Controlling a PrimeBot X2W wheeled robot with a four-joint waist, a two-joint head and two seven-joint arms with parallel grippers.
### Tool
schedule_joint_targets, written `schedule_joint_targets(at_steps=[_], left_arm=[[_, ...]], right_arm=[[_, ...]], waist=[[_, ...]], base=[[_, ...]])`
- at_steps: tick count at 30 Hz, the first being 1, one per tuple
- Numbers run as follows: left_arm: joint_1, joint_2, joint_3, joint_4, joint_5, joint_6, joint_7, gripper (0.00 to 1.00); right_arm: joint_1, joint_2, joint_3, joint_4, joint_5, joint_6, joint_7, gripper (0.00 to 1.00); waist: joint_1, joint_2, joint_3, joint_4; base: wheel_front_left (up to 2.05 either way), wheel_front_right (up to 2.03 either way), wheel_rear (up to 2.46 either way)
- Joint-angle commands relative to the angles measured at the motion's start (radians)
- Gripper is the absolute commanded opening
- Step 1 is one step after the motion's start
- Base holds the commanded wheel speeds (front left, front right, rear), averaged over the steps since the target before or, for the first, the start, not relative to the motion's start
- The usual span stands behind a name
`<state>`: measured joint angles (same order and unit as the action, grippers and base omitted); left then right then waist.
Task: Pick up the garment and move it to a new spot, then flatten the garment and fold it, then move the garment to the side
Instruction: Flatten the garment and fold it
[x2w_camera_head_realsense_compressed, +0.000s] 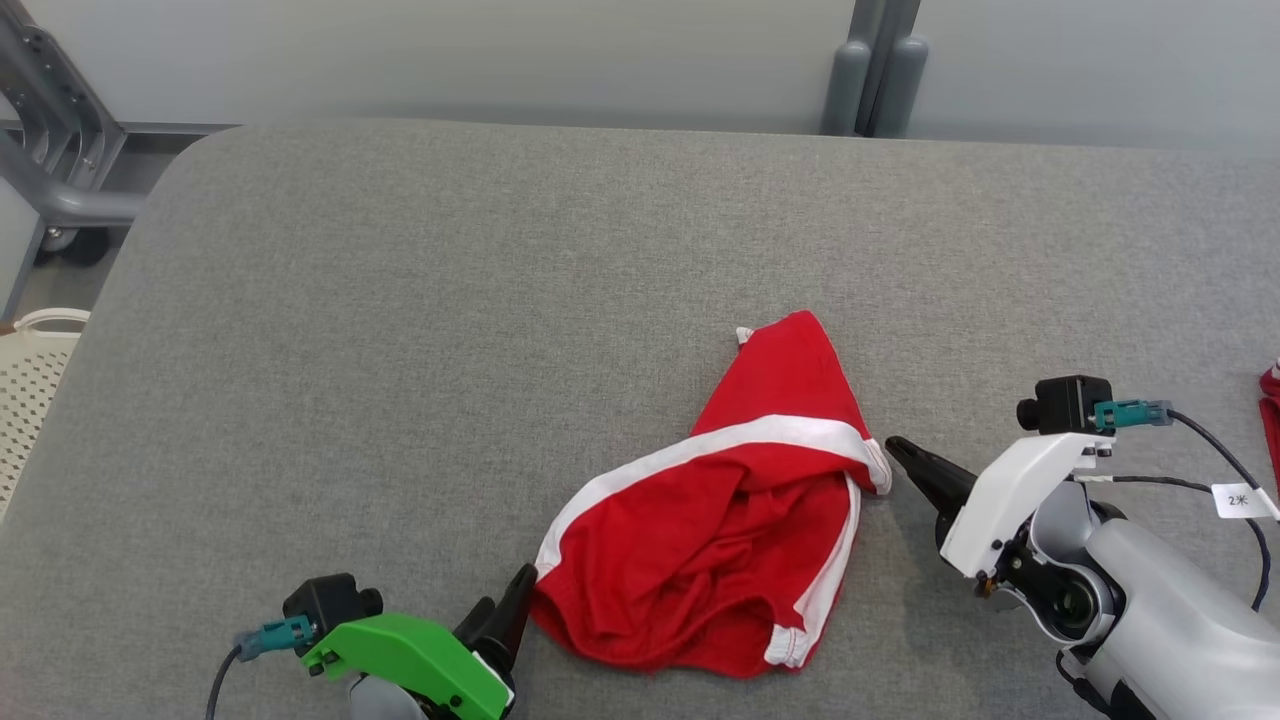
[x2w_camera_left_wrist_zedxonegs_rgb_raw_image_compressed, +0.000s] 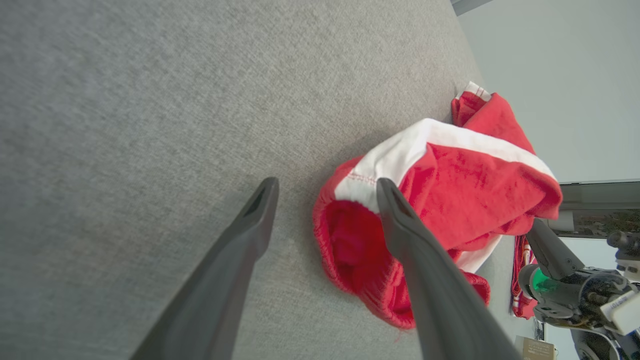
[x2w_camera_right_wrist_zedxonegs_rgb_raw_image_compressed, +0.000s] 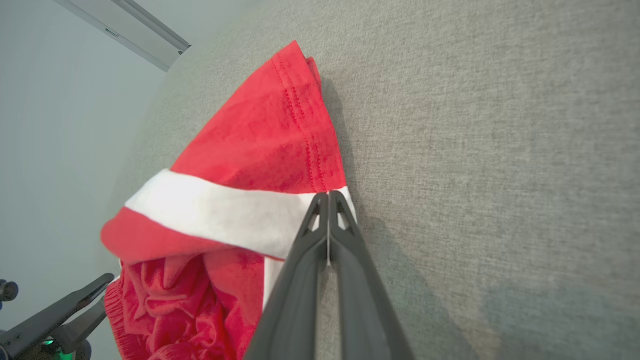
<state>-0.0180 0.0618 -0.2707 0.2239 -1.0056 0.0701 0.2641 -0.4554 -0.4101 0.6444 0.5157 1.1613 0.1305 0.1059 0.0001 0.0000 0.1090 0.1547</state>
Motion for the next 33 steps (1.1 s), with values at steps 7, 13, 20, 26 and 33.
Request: schedule_joint_targets(at_steps=[7,13,20,26,33], left_arm=[[-0.008,-0.006,0.020,-0.021,-0.104,0.002,0.021,1.00],[0.024,0.002,0.040,-0.057,-0.148,0.025,0.051,1.00],[0.056,0.003,0.043,-0.134,-0.206,0.053,0.112,1.00],[0.070,-0.004,0.042,-0.191,-0.273,0.082,0.139,1.00],[0.056,-0.006,0.036,-0.177,-0.290,0.110,0.133,1.00]], right_arm=[[-0.019,-0.019,0.031,-0.003,0.025,0.000,-0.021,0.00],[-0.025,-0.031,0.051,0.002,0.034,0.000,-0.038,0.00],[-0.035,-0.040,0.071,0.008,0.045,0.000,-0.056,0.00],[-0.044,-0.046,0.085,0.012,0.051,0.000,-0.065,0.00],[-0.062,-0.047,0.107,0.010,0.061,0.000,-0.075,0.00]], waist=[[-0.0001,0.0000,-0.008,-0.012],[-0.0001,0.0000,-0.005,-0.015],[-0.0001,0.0000,-0.002,-0.011],[-0.0001,0.0000,0.002,-0.008],[-0.0001,0.0000,0.017,-0.013]], base=[[0.00,0.00,0.00],[0.00,0.00,0.00],[0.00,0.00,0.00],[0.00,0.00,0.00],[0.00,0.00,0.00]])
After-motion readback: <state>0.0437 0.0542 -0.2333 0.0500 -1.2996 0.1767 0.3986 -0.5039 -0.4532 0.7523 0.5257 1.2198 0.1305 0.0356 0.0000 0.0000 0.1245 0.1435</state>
